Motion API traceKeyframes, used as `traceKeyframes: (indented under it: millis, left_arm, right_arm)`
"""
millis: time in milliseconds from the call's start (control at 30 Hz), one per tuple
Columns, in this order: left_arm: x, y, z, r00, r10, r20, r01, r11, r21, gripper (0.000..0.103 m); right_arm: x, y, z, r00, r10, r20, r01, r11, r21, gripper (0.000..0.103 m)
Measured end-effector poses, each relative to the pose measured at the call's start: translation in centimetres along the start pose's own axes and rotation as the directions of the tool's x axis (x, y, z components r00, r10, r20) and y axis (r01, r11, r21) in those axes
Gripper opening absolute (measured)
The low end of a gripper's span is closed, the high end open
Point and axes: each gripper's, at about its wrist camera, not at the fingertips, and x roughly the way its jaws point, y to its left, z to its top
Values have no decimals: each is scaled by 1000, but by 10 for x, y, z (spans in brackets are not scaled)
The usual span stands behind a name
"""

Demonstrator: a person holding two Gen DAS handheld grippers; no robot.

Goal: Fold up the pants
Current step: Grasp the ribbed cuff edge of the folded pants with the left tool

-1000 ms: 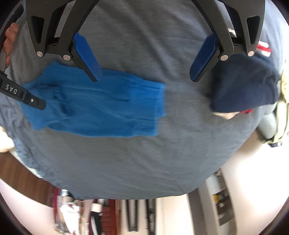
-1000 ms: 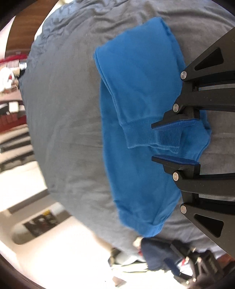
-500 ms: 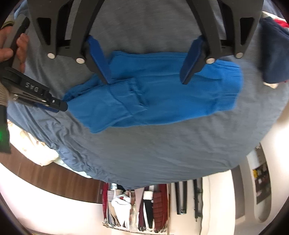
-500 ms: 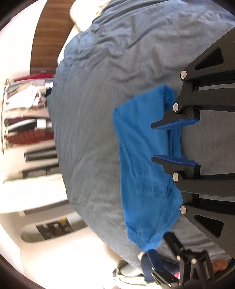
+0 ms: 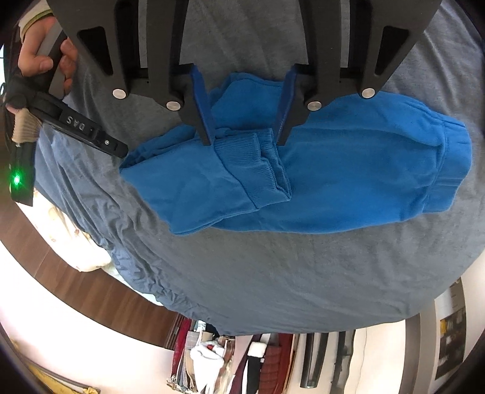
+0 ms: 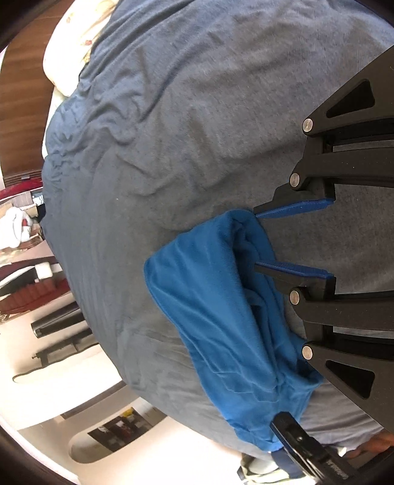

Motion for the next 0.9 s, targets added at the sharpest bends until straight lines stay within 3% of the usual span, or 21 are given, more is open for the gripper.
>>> traceKeyframes:
  millis: [233, 400, 500, 567, 733, 767, 800, 900]
  left_arm:
    - [21, 1, 8, 999, -33, -41, 31, 998, -46, 32]
    - [33, 0, 9, 996, -36, -84, 30, 997, -68, 32]
    - [33, 3, 10, 996, -39, -83, 32, 996, -87, 36]
    - [35, 4, 10, 995, -38, -94, 29, 995, -96, 36]
    - [36, 2, 11, 995, -37, -90, 29, 996, -88, 35]
    - [36, 3, 12, 996, -30, -88, 23, 996, -89, 29]
    - [37, 4, 12, 996, -19, -86, 11, 996, -87, 17]
    - [34, 9, 13, 997, -19, -70, 11, 994, -110, 10]
  right_arm:
    - [8, -11, -2, 1000, 15, -10, -15, 1000, 6, 30]
    - [16, -11, -1, 996, 79, -31, -80, 997, -20, 30]
    - [22, -13, 3, 997, 65, -35, -66, 997, -31, 30]
    - [26, -14, 5, 998, 55, -37, -56, 998, -42, 43]
    - [29, -18, 10, 999, 48, -17, -48, 999, -17, 44]
    - [29, -18, 11, 999, 48, -10, -48, 999, -17, 44]
    - [32, -17, 13, 999, 40, -14, -41, 999, -27, 44]
    - [40, -14, 16, 999, 30, -21, -31, 998, -58, 44]
